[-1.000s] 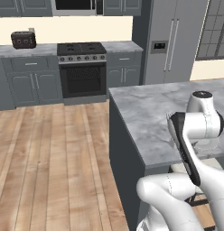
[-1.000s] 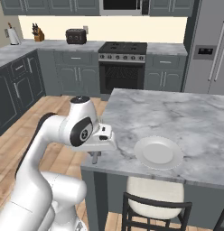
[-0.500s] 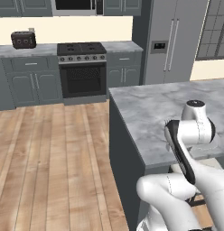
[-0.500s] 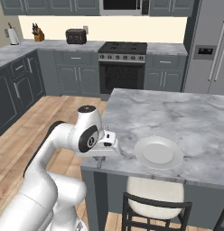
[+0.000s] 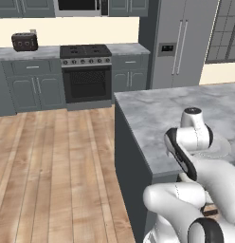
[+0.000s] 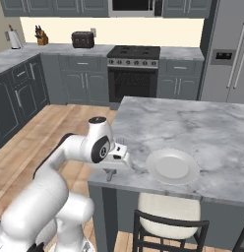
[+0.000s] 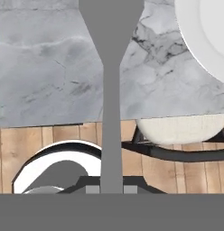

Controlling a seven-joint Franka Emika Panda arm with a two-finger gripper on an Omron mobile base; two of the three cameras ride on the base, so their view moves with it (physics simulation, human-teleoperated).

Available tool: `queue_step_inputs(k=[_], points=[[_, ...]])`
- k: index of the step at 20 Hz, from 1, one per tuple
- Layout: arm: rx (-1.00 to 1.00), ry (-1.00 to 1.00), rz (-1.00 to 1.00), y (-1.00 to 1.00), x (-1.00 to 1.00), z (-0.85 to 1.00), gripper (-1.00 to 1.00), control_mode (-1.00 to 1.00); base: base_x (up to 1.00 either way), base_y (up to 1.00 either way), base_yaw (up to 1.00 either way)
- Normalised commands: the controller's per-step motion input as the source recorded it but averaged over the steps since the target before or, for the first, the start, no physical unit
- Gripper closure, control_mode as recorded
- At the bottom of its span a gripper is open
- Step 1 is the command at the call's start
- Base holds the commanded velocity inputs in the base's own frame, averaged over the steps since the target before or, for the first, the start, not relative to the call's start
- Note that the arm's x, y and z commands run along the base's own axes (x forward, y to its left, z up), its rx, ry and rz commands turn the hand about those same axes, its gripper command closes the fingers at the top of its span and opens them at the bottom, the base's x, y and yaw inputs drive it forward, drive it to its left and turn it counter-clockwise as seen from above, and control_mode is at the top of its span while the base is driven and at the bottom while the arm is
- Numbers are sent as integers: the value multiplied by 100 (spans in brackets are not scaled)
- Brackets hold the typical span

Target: Take the fork and place it on the left side of the plate. Then take the spoon and place it on the right side of the plate. Make sure they're directly next to the plate.

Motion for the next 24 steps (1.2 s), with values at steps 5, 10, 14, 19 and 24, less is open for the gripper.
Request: queue_step_inputs(k=[5, 10, 14, 19, 24], points=[[0, 8, -10, 0, 37, -23, 100, -100, 0, 0, 0], [0, 4, -7, -5, 22, -28, 100, -100, 0, 0, 0], [0, 0, -3, -15, 4, -35, 100, -100, 0, 0, 0], [1, 0, -1, -9, 10, -27, 100, -100, 0, 0, 0], [1, 0, 0, 0, 16, -11, 100, -100, 0, 0, 0]])
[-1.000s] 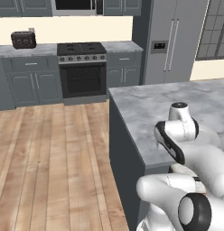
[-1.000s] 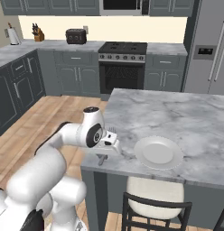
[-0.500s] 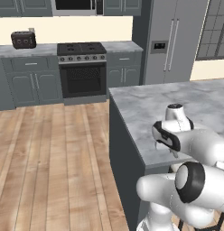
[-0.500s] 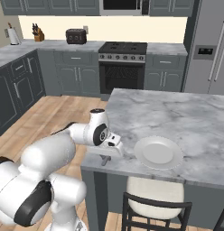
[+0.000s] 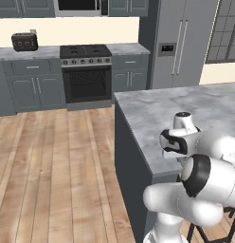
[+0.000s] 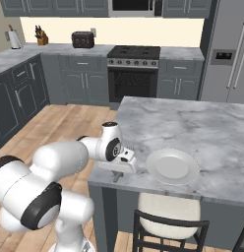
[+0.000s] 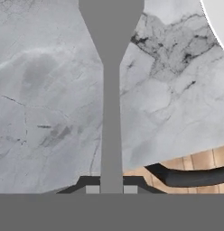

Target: Take the fork and place it on the left side of the plate. Then take the spoon and place it on the right side of the plate. Make sure they're directly next to the plate.

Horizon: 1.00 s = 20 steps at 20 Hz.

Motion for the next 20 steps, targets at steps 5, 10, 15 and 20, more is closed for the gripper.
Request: queue_step_inputs(k=[5, 10, 15, 20], points=[[0, -2, 1, 0, 20, -8, 100, -100, 0, 0, 0], [0, 0, 2, 0, 17, -13, 100, -100, 0, 0, 0], [0, 0, 2, 0, 16, -22, 100, -100, 0, 0, 0], [0, 0, 5, -3, 22, -23, 100, -100, 0, 0, 0]])
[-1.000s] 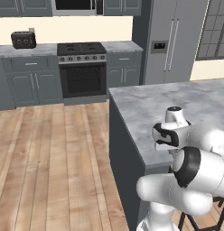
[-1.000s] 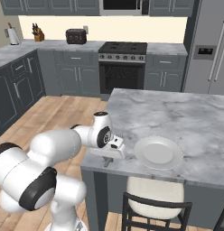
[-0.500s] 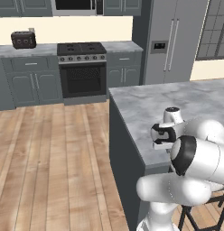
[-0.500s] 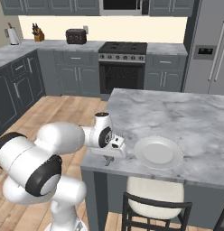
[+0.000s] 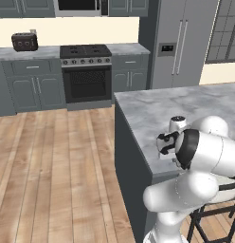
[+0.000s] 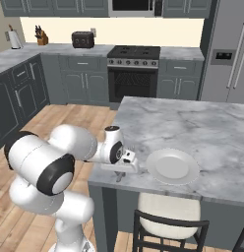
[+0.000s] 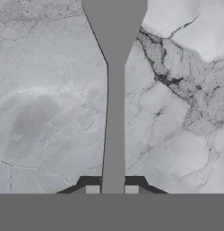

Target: Take the fork and place it on the left side of the plate. Then take the spoon and place it on the right side of the plate. Make sure they're directly next to the plate.

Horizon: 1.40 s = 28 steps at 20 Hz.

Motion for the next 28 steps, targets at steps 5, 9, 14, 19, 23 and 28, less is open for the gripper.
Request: queue_step_inputs(k=[5, 9, 14, 19, 23, 28], points=[[0, 0, 10, -3, 23, -22, -100, -100, 0, 0, 0], [0, -2, 10, -1, 10, -14, -100, -100, 0, 0, 0], [0, -3, 10, 3, -10, 4, -100, -100, 0, 0, 0], [0, -2, 13, 29, -43, 43, -100, -100, 0, 0, 0], [1, 0, 13, 40, -47, 64, -100, -100, 0, 0, 0], [1, -2, 11, 54, -55, 77, -100, -100, 0, 0, 0]])
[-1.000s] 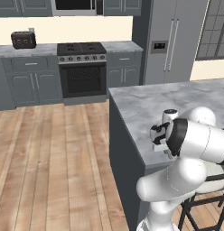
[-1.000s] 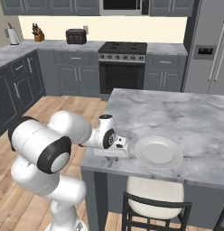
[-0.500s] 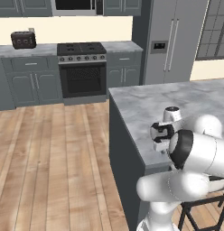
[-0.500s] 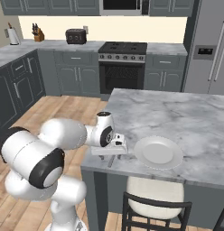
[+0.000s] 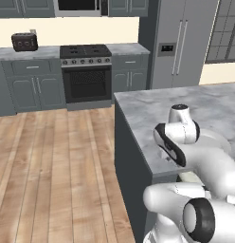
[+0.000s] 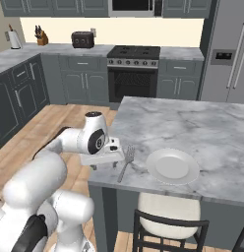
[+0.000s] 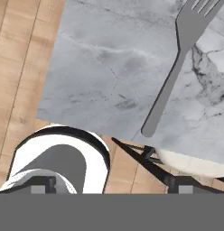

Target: Take the fork and place it on the left side of the plate. Then take the spoon and place it on the right side of the plate. Make sure they're directly next to the plate.

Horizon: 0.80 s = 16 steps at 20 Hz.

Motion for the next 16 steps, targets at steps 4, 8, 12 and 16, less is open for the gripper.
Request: queue_step_inputs(k=[4, 8, 12, 16], points=[[4, 0, 10, 58, -83, 60, -100, -100, 0, 0, 0], [5, 0, 14, 63, -90, 40, -100, -100, 0, 0, 0], [2, 0, 12, 67, -79, 14, -100, -100, 0, 0, 0], [0, 0, 3, 29, -80, 0, -100, -100, 0, 0, 0]])
